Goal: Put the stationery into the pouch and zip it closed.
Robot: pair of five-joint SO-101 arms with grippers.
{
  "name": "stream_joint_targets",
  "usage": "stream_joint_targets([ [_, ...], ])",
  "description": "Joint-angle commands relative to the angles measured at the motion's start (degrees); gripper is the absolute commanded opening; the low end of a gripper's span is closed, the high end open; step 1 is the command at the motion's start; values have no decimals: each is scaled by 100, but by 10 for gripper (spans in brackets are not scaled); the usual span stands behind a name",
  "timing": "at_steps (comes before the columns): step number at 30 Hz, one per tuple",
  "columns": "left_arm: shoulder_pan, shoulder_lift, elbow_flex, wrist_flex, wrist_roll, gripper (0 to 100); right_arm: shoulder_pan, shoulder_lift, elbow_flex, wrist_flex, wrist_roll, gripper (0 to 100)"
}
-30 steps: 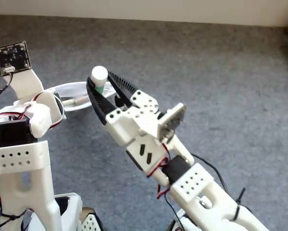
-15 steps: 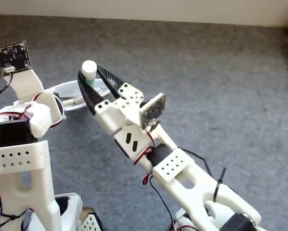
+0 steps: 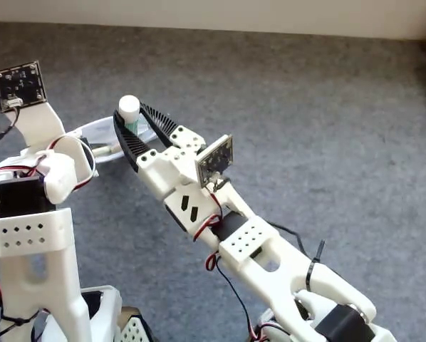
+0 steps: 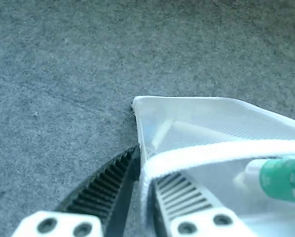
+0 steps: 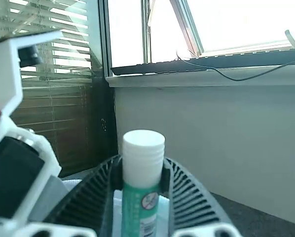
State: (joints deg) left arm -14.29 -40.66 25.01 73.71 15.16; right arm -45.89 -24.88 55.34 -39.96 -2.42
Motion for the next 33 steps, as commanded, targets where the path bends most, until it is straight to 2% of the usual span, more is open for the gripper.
stream_joint_targets([
  [1, 57, -66, 13, -62, -53, 8, 48, -75, -356, -136, 0, 10],
  [7, 57, -66, 13, -70, -53, 8, 48, -75, -347, -119, 0, 15],
  [10, 57, -66, 13, -70, -53, 8, 48, -75, -338, -92, 0, 91],
  [14, 57, -66, 13, -79, -53, 8, 40, -242, -391, 708, -18, 172],
  [23, 57, -66, 13, -79, -53, 8, 40, -1499, -338, 1947, -35, 172],
  [33, 57, -57, 13, -70, -53, 8, -48, -1877, -382, 2958, -35, 170],
])
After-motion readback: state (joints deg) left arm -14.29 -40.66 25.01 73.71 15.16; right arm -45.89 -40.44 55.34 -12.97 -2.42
